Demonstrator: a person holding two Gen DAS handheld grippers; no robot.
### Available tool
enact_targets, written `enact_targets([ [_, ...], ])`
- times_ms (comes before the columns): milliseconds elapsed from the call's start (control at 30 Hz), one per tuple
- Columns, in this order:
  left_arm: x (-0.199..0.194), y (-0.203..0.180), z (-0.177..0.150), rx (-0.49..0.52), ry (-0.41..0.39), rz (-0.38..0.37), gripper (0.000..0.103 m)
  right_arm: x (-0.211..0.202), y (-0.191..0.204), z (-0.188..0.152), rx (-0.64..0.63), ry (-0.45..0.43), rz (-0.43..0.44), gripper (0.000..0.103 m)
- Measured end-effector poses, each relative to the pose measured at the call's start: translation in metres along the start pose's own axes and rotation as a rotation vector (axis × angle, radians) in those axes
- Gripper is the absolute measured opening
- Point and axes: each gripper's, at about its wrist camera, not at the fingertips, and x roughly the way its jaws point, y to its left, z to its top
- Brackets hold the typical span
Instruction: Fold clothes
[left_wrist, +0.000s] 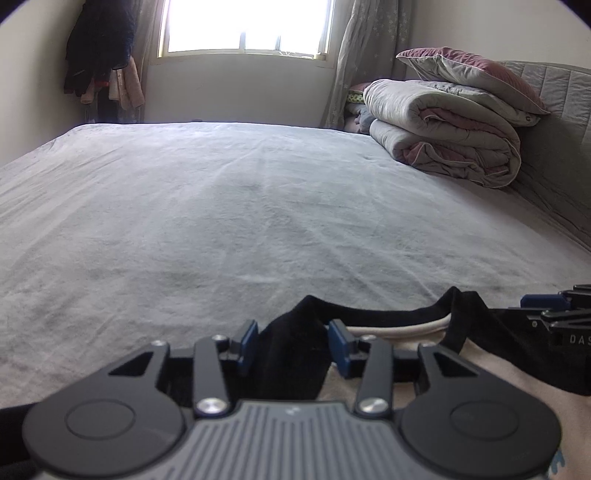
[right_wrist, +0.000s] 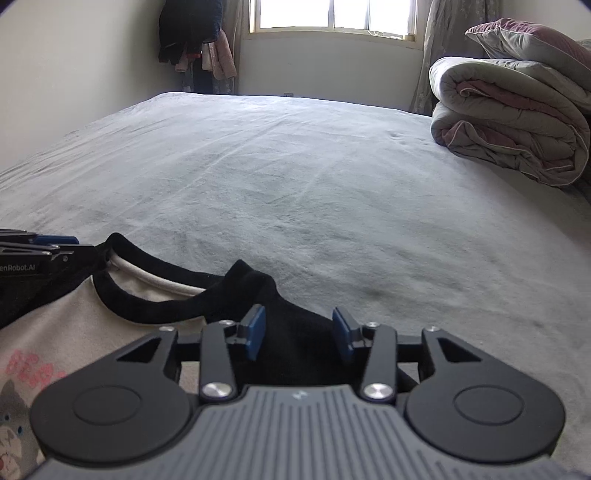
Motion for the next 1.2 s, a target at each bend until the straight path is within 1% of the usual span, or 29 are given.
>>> enact_targets([
  [133,-0.020,-0.011,0.002,-0.039,0.028,-0.051,0.049,-0.039,-0.031,-0.011,0.001,0.027,-0.045,0.046],
  [200,-0.031,-0.019,0.002,-0.049,0.034,-0.072,0.053,-0.058,-0.050,-0.016,0.022,0.042,-0.072,0.046],
  [267,-0.040,-0.028,0.001,-0.044,0.037,-0.086,0.060,-0.076,-0.071,-0.022,0.057,0.056,-0.096,0.047],
  [400,-0.060,-0.050,0.002,-0.013,0.053,-0.107,0.066,-0.108,-0.106,-0.034,0.124,0.078,-0.165,0.049],
  [467,-0.069,-0.060,0.004,-0.003,0.060,-0.121,0.071,-0.122,-0.122,-0.042,0.160,0.098,-0.196,0.049],
  [633,-0.090,-0.084,0.006,0.003,0.079,-0.170,0.073,-0.149,-0.150,-0.067,0.219,0.145,-0.261,0.049],
  [800,-0.103,-0.110,0.006,0.004,0.118,-0.201,0.074,-0.167,-0.169,-0.091,0.283,0.183,-0.286,0.049],
  [900,-0.106,-0.128,0.004,0.023,0.165,-0.181,0.077,-0.170,-0.178,-0.103,0.353,0.232,-0.311,0.049],
  [967,-0.108,-0.137,0.001,0.011,0.194,-0.189,0.079,-0.170,-0.182,-0.110,0.417,0.253,-0.303,0.049],
  [1033,-0.108,-0.144,-0.003,-0.023,0.223,-0.220,0.079,-0.172,-0.186,-0.119,0.481,0.242,-0.283,0.049],
  [1100,-0.107,-0.152,-0.007,-0.053,0.250,-0.254,0.079,-0.171,-0.186,-0.126,0.500,0.220,-0.271,0.049],
  [1200,-0.103,-0.168,-0.013,-0.065,0.282,-0.297,0.079,-0.169,-0.185,-0.137,0.530,0.187,-0.251,0.049],
])
